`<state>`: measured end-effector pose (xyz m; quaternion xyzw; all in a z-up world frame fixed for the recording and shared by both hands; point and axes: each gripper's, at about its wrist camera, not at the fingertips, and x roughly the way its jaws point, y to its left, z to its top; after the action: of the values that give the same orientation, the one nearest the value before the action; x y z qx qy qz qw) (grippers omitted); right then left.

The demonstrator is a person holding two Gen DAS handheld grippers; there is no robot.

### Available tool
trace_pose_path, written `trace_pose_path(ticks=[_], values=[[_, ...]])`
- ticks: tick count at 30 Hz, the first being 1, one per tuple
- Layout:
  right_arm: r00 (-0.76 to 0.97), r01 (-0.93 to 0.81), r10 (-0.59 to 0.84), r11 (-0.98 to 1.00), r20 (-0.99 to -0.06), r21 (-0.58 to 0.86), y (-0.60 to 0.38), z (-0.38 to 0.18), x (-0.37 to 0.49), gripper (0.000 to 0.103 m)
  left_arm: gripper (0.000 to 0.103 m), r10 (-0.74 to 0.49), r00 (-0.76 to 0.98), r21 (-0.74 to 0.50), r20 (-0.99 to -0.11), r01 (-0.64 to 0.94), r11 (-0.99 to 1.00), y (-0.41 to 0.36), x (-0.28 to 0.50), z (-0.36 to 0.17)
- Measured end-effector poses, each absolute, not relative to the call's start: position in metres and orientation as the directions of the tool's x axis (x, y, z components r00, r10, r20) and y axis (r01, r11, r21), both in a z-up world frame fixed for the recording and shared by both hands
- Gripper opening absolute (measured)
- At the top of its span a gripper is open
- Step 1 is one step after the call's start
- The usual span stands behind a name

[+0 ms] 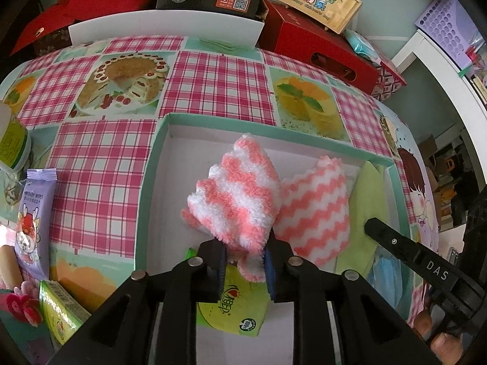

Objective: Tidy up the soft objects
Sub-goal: 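Lower the towel into the tray and open the left tool while the right tool releases the green cloth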

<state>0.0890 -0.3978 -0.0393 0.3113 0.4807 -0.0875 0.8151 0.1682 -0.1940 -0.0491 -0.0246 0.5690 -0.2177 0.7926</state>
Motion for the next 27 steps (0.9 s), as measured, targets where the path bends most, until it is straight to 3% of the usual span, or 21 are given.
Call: trace_pose_path(ticks=[5,10,13,20,21,23,27], values=[[0.519,0.451,0.142,0.792,-0.843,0.411,-0.4,-0.034,0.087,0.012,0.041,-0.367,0.27,-0.282,-0.89,0.308,0.909,-0.189,0.167,-0.04],[0.517,0.452,0.117,0.803,-0.848,0.387,-0.4,-0.026,0.084,0.016,0.045,-0.359,0.295,-0.271,-0.886,0.3,0.915,-0.184,0.165,-0.029],[0.53,0.447,0.107,0.808,-0.841,0.384,-0.4,-0.019,0.08,0.02,0.057,-0.366,0.312,-0.277,-0.877,0.295,0.915,-0.18,0.164,-0.022],[0.553,0.437,0.092,0.814,-0.828,0.383,-0.398,-0.005,0.076,0.054,0.062,-0.365,0.351,-0.271,-0.862,0.289,0.918,-0.173,0.162,-0.008],[0.556,0.436,0.091,0.814,-0.826,0.383,-0.398,-0.004,0.075,0.054,0.063,-0.359,0.357,-0.265,-0.863,0.285,0.921,-0.172,0.163,-0.007],[0.557,0.435,0.086,0.817,-0.826,0.378,-0.398,-0.003,0.075,0.059,0.081,-0.344,0.369,-0.252,-0.863,0.275,0.928,-0.171,0.164,-0.008],[0.543,0.444,0.044,0.833,-0.838,0.331,-0.395,-0.003,0.076,0.067,0.084,-0.327,0.394,-0.239,-0.859,0.256,0.937,-0.166,0.165,-0.007]])
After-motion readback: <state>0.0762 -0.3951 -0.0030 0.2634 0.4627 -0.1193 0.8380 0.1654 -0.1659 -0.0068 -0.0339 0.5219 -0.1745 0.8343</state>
